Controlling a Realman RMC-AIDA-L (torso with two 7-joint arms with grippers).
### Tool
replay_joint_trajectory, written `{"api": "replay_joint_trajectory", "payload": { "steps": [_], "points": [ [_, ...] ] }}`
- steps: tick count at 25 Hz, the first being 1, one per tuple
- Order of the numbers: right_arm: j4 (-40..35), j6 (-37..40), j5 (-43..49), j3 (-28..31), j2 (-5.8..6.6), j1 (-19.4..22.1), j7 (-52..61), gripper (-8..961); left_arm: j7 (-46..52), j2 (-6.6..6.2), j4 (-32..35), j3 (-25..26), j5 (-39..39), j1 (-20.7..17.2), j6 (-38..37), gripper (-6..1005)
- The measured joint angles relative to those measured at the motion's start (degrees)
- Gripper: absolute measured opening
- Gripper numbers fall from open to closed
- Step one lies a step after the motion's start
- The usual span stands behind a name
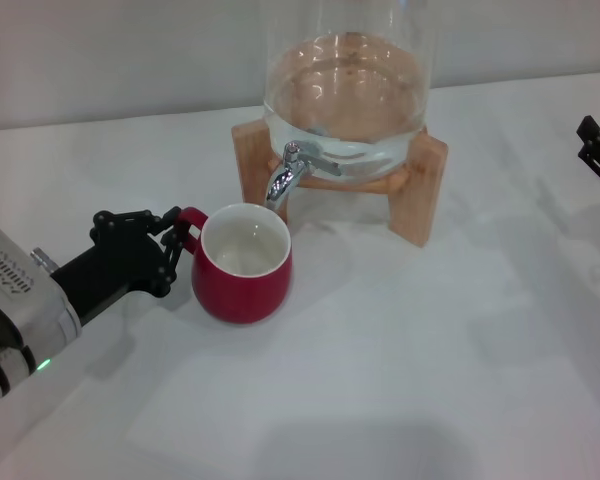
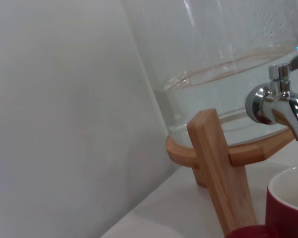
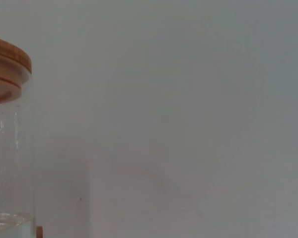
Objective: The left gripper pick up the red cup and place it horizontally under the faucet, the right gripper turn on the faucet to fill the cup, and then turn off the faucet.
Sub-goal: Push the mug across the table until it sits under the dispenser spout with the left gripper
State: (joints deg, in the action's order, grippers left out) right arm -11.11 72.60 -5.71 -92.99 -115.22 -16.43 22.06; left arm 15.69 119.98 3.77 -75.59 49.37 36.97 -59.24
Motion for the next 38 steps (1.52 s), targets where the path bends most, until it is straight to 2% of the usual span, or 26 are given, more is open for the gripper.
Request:
{"api": "replay_joint_trajectory", "payload": {
  "steps": [38],
  "points": [
    [-0.5,-0.7,0.0,-0.1,0.0,-0.8,0.0,871,0.0,-0.1,1.1,-0.7,0.0,2.3,3.4,76]
  ]
}}
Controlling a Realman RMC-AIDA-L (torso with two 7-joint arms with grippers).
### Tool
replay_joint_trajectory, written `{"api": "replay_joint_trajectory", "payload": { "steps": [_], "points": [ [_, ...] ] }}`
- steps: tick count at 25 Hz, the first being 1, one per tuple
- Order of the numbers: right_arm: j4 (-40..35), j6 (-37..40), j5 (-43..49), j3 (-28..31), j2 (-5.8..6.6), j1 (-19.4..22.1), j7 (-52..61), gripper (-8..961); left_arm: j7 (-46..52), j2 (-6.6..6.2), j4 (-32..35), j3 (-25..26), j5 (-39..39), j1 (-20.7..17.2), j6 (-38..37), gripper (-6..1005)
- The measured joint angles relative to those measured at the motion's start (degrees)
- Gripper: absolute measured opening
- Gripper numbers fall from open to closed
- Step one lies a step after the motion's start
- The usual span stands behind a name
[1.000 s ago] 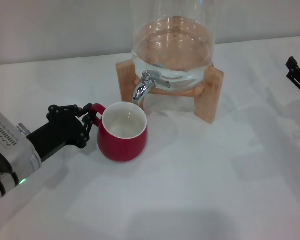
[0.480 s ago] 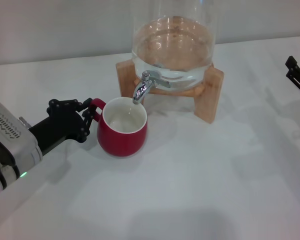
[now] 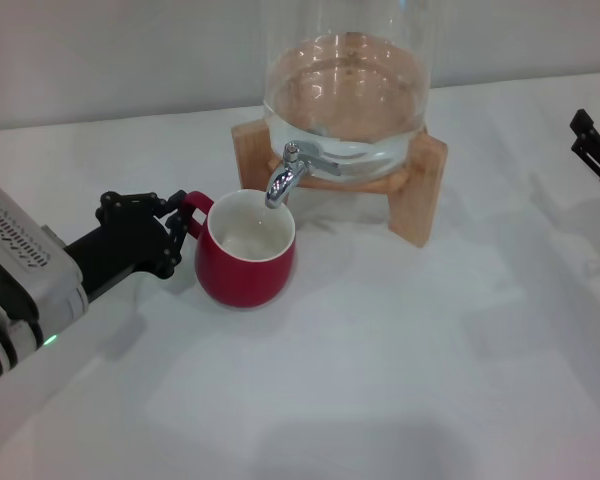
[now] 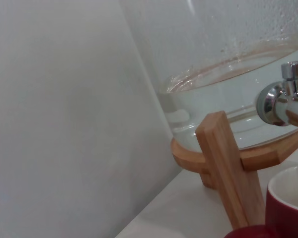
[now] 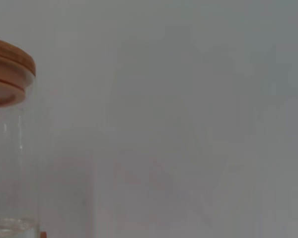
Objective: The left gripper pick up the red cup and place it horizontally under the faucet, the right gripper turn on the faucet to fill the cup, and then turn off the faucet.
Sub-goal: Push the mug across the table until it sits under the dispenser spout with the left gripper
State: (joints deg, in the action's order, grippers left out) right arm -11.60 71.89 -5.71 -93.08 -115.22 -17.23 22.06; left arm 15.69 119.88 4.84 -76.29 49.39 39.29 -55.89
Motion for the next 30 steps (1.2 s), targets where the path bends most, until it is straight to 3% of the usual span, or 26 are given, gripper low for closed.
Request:
{"api": "replay_joint_trajectory", "payload": {
  "steps": [30],
  "points": [
    [-0.9,0.0,0.0,-0.8,0.0,0.0,0.0,871,0.2,0.6,0.0,-2.3,0.0,1.9,0.0,80]
  ]
}}
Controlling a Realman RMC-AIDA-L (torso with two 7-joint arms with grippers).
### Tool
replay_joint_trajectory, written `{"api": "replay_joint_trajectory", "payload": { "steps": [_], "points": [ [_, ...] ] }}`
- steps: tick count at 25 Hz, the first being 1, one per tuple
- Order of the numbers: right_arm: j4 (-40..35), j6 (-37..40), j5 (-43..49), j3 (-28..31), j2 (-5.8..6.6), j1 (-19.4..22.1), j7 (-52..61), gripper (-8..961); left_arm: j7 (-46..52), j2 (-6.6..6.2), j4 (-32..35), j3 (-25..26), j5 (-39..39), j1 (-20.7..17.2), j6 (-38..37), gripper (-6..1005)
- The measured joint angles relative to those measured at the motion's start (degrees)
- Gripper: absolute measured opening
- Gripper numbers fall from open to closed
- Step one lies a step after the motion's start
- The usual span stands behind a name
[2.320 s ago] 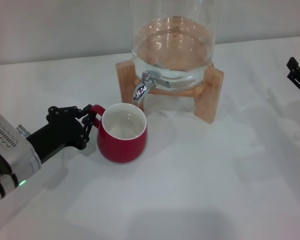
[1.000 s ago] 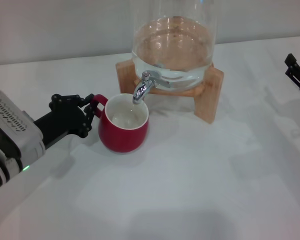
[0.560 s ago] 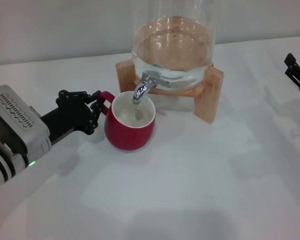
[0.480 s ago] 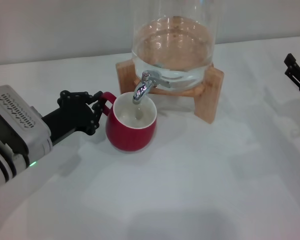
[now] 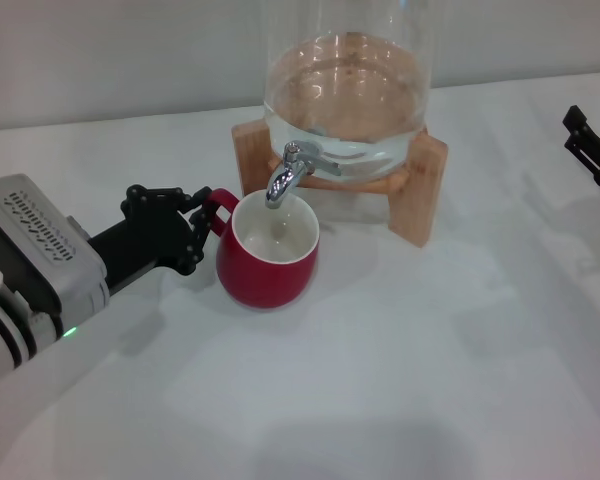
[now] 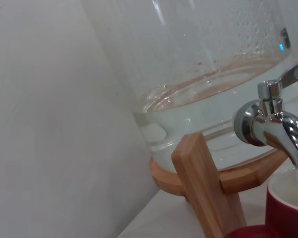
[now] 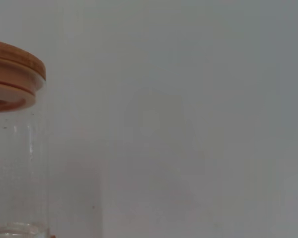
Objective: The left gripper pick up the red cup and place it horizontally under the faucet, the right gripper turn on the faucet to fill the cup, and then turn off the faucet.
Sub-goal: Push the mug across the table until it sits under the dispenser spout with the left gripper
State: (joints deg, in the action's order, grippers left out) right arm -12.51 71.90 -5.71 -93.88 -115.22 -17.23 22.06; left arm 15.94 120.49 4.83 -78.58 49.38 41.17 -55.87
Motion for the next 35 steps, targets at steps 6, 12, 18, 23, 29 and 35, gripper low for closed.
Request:
{"api": "replay_joint_trajectory", "payload": {
  "steps": [6,12,18,23,29,35],
  "points": [
    [-0.1,0.0,0.0,0.0,0.0,0.0,0.0,871,-0.2,0.01,0.0,0.0,0.0,-0.4,0.0,81],
    [-0.1,0.0,0.0,0.0,0.0,0.0,0.0,871,-0.4,0.01,-0.1,0.0,-0.1,-0.5,0.4,81],
    [-0.1,0.0,0.0,-0.3,0.0,0.0,0.0,871,-0.4,0.01,-0.1,-1.4,-0.4,-0.5,2.2,82],
    [-0.1,0.0,0.0,-0.6,0.0,0.0,0.0,871,-0.2,0.04,0.0,-1.6,-0.4,-0.5,2.8,82],
    [-0.2,0.0,0.0,-0.7,0.0,0.0,0.0,871,0.0,0.01,0.0,-1.6,-0.3,-0.4,2.9,83],
    [-0.2,0.0,0.0,-0.7,0.0,0.0,0.0,871,0.0,0.0,0.0,-1.7,-0.3,-0.3,3.0,84]
  ]
}}
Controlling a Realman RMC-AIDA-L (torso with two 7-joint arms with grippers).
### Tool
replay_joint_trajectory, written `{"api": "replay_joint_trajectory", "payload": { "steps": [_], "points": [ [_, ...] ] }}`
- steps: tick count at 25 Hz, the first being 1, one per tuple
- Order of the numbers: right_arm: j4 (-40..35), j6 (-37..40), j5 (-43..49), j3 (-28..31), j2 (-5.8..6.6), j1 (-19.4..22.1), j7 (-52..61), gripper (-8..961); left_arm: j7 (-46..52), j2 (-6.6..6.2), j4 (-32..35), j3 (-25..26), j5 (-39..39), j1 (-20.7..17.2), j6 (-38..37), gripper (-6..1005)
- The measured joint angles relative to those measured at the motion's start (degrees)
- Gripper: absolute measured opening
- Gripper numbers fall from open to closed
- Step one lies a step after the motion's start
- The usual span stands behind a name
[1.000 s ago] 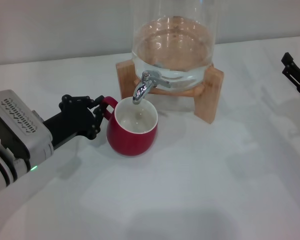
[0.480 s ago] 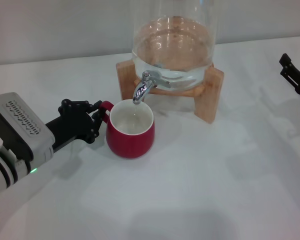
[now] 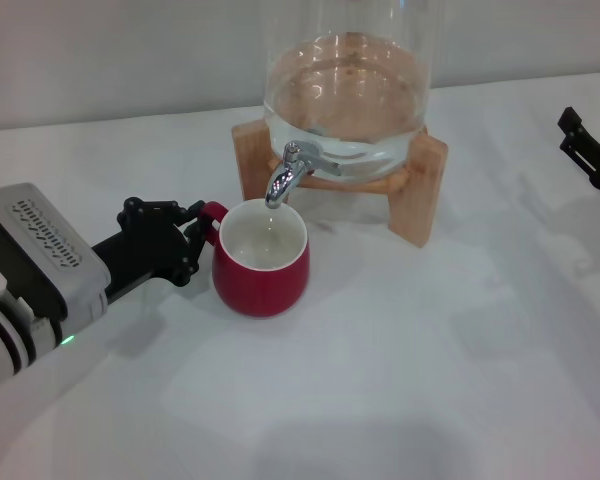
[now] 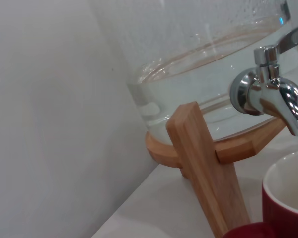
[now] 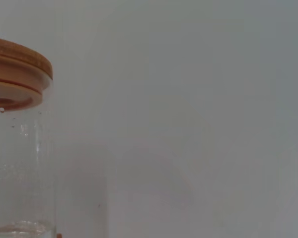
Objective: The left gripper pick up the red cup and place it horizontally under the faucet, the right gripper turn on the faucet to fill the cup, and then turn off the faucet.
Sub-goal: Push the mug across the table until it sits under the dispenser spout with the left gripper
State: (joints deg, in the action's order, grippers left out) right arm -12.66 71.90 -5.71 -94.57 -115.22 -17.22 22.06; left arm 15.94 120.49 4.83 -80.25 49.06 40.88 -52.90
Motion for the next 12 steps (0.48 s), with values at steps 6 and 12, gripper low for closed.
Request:
{"api": "replay_joint_trajectory", "payload": {
  "steps": [6,12],
  "points": [
    [0.0,0.0,0.0,0.0,0.0,0.0,0.0,871,0.1,0.0,0.0,0.0,0.0,0.2,0.3,84],
    [0.0,0.0,0.0,-0.1,0.0,0.0,0.0,871,0.1,-0.04,0.0,0.0,-0.1,0.2,0.3,85]
  ]
}}
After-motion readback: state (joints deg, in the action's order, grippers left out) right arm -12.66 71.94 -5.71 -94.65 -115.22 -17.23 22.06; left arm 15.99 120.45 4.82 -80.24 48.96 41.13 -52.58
